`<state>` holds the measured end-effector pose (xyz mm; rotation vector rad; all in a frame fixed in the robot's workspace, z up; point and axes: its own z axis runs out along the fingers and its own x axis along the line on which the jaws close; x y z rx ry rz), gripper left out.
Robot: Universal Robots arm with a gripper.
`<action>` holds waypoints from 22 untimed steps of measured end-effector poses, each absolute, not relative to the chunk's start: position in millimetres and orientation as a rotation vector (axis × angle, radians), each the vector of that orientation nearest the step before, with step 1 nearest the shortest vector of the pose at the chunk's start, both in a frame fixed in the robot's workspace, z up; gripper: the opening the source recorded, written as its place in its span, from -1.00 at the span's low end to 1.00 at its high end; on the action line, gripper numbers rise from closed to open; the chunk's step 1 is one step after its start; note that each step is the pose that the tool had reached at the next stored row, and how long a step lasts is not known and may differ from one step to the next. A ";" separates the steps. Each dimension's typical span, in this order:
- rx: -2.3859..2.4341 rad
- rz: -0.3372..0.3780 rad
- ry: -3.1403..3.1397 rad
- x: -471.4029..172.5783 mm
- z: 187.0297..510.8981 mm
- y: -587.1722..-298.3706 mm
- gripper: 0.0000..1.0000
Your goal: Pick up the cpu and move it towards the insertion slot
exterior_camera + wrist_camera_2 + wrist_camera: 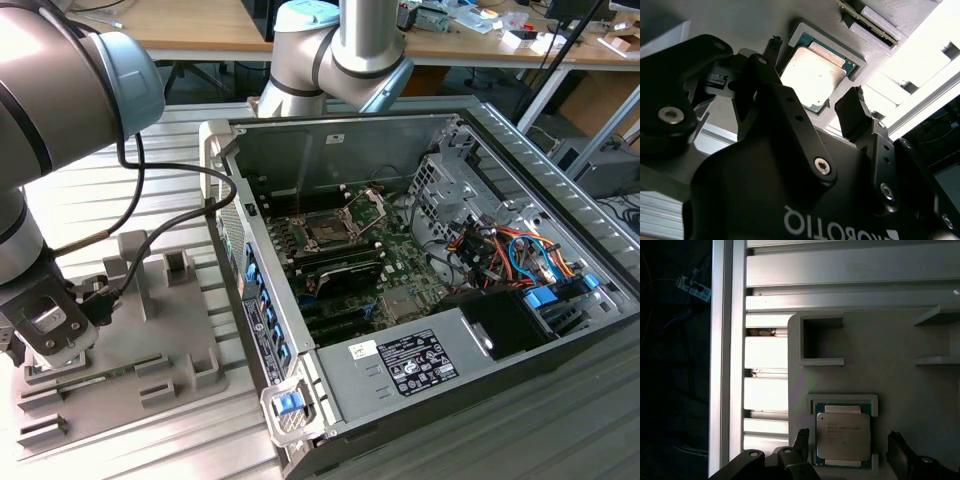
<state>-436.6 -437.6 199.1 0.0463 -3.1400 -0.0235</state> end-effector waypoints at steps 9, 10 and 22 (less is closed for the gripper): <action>0.049 -0.024 -3.140 -436.6 199.0 -437.5 0.44; 0.050 -0.024 -3.140 -436.6 198.9 -437.3 0.44; 0.061 -0.023 -3.140 -436.6 196.3 -435.6 0.44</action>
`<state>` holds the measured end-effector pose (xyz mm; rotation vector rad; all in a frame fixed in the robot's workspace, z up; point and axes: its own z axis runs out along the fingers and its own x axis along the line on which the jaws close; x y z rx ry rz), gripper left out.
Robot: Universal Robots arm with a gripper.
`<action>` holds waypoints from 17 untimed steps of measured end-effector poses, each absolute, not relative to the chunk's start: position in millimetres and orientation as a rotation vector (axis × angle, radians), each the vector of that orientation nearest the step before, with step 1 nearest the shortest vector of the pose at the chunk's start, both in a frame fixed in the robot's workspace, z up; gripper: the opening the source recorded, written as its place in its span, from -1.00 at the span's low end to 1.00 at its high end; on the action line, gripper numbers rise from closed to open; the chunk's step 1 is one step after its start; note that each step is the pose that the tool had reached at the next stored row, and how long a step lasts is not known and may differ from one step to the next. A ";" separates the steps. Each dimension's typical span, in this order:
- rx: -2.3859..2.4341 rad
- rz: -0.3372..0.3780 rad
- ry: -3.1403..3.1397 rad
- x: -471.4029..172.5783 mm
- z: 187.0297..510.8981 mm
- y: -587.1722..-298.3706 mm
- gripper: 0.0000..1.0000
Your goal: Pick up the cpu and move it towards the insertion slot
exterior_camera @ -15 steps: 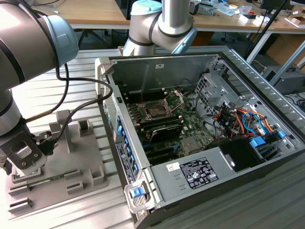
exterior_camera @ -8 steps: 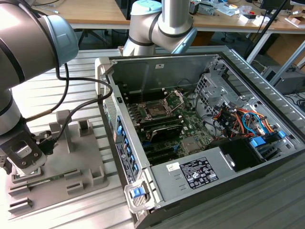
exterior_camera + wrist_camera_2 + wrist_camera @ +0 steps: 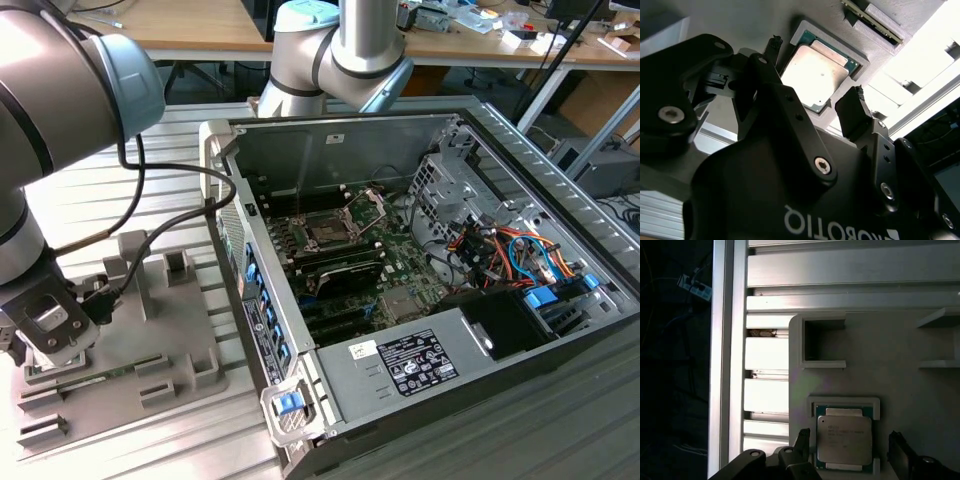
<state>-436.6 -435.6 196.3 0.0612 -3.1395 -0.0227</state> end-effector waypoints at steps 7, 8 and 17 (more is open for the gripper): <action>0.064 -0.023 -3.139 -436.6 193.3 -435.7 0.44; 0.065 -0.023 -3.139 -436.6 193.2 -435.6 0.44; 0.066 -0.023 -3.139 -436.6 191.7 -435.7 0.44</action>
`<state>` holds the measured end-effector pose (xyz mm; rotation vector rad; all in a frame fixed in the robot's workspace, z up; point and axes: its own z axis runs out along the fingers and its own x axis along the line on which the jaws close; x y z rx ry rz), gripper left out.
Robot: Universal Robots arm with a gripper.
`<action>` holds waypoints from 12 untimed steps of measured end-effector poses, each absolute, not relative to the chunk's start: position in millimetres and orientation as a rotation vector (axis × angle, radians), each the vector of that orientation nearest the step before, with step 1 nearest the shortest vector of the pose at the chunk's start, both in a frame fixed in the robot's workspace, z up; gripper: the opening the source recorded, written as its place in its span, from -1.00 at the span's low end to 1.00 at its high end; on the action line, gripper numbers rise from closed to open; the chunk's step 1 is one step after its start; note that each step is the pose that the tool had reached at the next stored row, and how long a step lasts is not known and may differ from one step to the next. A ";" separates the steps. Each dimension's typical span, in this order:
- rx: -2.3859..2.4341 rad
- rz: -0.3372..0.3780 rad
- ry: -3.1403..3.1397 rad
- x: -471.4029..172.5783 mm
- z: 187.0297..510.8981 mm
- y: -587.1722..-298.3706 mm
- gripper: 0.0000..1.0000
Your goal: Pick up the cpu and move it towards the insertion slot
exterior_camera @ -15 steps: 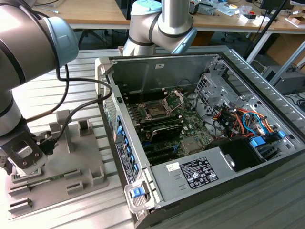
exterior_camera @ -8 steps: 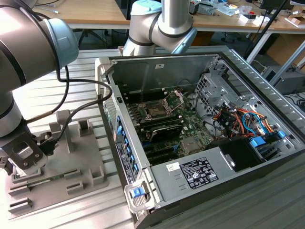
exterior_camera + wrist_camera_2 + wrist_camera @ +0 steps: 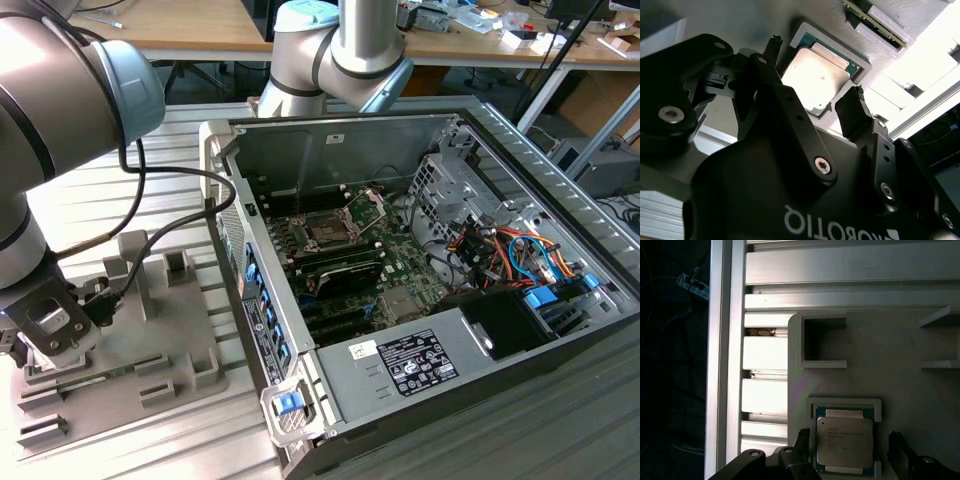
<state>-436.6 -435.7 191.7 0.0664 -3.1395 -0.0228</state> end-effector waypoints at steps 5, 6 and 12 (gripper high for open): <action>0.067 -0.023 -3.139 -436.6 190.5 -435.6 0.44; 0.067 -0.023 -3.139 -436.6 190.3 -435.6 0.44; 0.068 -0.023 -3.139 -436.6 189.3 -435.6 0.44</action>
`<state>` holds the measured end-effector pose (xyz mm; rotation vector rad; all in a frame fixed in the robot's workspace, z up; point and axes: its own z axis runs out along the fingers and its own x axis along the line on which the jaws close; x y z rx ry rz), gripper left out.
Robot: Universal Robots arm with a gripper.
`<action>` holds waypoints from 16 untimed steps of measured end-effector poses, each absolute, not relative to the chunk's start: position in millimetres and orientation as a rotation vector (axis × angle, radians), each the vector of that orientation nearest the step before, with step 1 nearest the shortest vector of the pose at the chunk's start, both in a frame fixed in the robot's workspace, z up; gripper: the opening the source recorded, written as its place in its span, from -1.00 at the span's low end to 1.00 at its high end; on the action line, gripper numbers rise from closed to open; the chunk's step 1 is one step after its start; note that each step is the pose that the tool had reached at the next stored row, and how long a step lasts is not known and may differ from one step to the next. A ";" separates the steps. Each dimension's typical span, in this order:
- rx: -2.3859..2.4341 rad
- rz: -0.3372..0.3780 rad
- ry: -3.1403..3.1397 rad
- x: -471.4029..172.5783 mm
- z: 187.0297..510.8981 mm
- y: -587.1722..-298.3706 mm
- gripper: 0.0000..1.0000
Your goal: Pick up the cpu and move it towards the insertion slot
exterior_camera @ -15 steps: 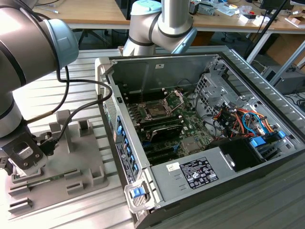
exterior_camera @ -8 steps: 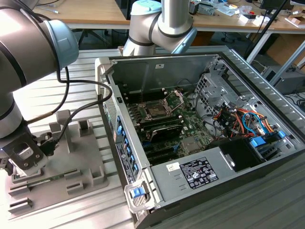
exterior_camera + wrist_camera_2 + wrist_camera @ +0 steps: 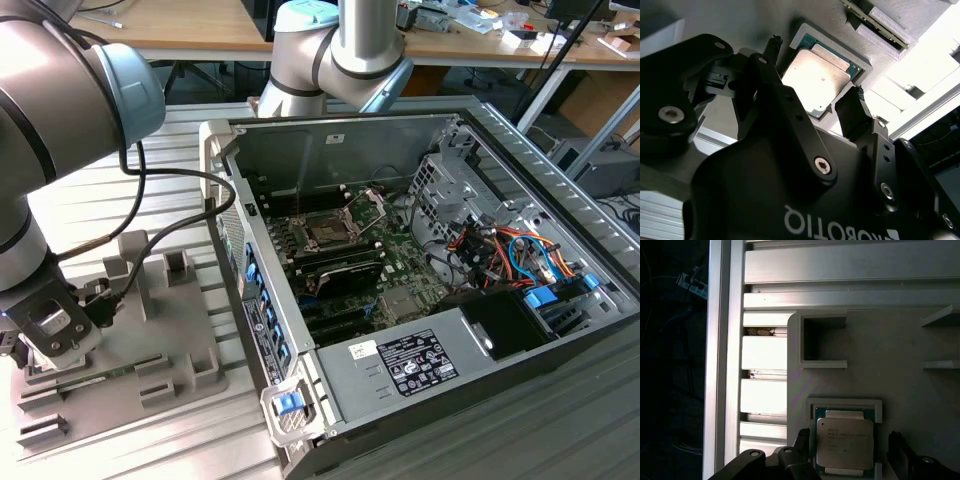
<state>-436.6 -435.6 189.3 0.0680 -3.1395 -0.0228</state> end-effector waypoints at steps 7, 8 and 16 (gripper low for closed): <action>0.068 -0.023 -3.139 -436.6 189.2 -435.6 0.44; 0.068 -0.023 -3.139 -436.6 189.1 -435.6 0.44; 0.068 -0.023 -3.139 -436.6 189.0 -435.6 0.09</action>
